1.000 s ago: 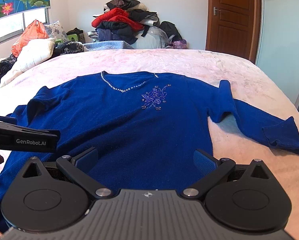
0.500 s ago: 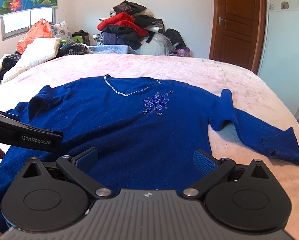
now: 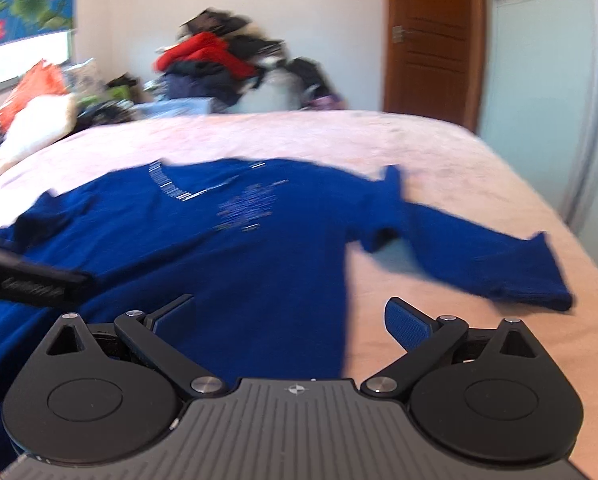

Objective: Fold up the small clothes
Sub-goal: 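Move the right gripper to the sweater's sleeve cuff and close on it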

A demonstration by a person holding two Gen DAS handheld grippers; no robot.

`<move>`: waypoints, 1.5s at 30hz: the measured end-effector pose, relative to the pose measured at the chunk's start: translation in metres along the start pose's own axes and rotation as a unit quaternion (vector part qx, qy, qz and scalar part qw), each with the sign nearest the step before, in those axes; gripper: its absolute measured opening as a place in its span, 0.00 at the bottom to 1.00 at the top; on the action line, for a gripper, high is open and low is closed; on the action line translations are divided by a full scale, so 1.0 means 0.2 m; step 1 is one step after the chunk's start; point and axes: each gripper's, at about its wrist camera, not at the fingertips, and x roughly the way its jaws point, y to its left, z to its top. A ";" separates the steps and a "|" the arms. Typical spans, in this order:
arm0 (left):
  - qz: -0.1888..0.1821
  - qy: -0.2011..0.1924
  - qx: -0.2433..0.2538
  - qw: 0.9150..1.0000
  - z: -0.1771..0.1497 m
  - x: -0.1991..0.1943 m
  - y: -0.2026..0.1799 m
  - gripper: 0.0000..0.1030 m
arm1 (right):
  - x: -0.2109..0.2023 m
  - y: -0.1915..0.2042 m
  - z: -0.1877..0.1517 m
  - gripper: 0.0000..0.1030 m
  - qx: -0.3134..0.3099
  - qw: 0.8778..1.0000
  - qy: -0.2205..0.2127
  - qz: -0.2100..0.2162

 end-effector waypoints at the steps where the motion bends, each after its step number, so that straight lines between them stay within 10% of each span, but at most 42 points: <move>1: -0.002 0.000 0.003 1.000 0.00 0.00 -0.01 1.00 | 0.01 -0.07 0.01 0.91 0.012 1.000 -0.004 -0.020; 13: -0.007 0.005 0.043 0.999 0.03 0.06 -0.16 1.00 | 0.18 -0.47 -0.08 0.84 -0.119 0.967 0.009 -0.227; 30: 0.005 0.011 0.068 0.998 0.04 0.10 -0.23 1.00 | 0.35 -0.54 -0.05 0.81 -0.169 0.956 0.009 -0.238; 40: 0.013 0.014 0.059 0.998 0.05 0.12 -0.20 1.00 | 0.43 -0.54 -0.01 0.16 -0.181 0.964 0.035 -0.190; 45: 0.016 0.015 0.049 0.999 0.05 0.13 -0.16 1.00 | 0.35 -0.60 0.05 0.07 -0.104 0.982 0.011 -0.158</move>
